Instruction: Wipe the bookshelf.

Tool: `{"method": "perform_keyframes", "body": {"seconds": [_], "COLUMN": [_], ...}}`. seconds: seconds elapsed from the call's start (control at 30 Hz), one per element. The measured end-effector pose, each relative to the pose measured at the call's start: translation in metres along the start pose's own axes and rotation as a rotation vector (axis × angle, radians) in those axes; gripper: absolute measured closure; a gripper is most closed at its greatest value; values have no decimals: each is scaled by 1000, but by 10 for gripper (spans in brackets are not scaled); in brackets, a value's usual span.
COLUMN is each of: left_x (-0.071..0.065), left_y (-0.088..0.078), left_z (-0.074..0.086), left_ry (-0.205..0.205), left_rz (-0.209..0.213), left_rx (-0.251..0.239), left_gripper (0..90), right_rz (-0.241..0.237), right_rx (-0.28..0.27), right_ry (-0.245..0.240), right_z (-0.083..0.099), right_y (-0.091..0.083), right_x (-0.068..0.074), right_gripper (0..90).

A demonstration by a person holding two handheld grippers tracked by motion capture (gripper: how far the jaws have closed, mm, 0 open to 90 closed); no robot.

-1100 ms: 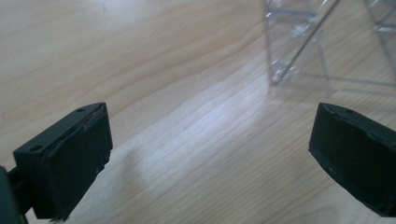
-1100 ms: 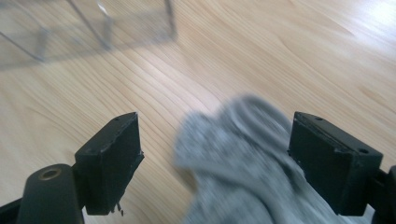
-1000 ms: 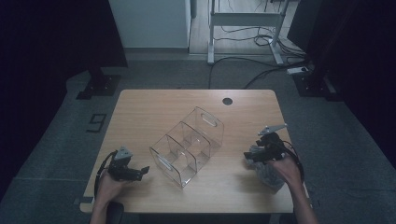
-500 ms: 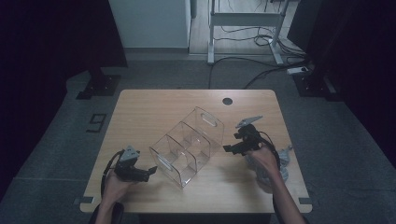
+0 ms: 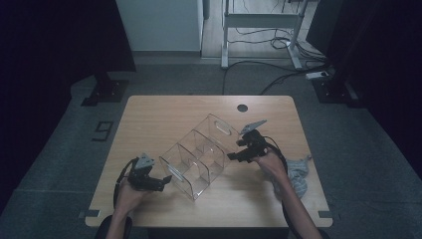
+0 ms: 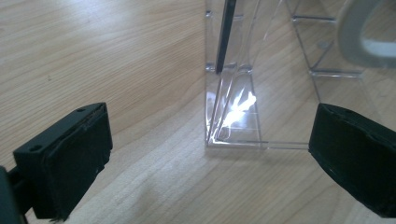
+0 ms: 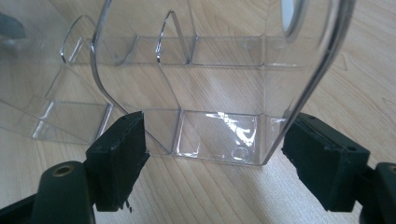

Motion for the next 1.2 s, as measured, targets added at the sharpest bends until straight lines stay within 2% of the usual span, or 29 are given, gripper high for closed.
{"method": "perform_keyframes", "body": {"seconds": [0.23,0.57,0.8,1.0,1.2], "left_x": [5,6,12,18,25], "left_y": [4,8,11,13,20], "left_z": [0,-1,-3,-5,-7], "left_ry": [-13,-10,-21,-27,-50], "left_rz": [-17,-26,-37,-45,-51], "left_rx": [4,8,6,5,-5], "left_gripper": [0,0,0,0,0], "right_rz": [-7,-3,-17,-18,-27], "right_rx": [15,44,79,88,104], "right_ry": [10,11,1,-6,-6], "right_z": [4,10,18,23,29], "right_y": [-6,-14,-17,-19,-23], "right_x": [2,13,21,28,36], "right_gripper": [231,232,233,232,230]}}
Point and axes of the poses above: each handheld gripper's, and its own axes: y roughly forward along the jaws, z roughly out of its underside, x roughly to its left, the point moved 2 cm from there along y, roughly forward along the jaws, and after that the axes turned 10 degrees about -x, right-handed, at the moved point
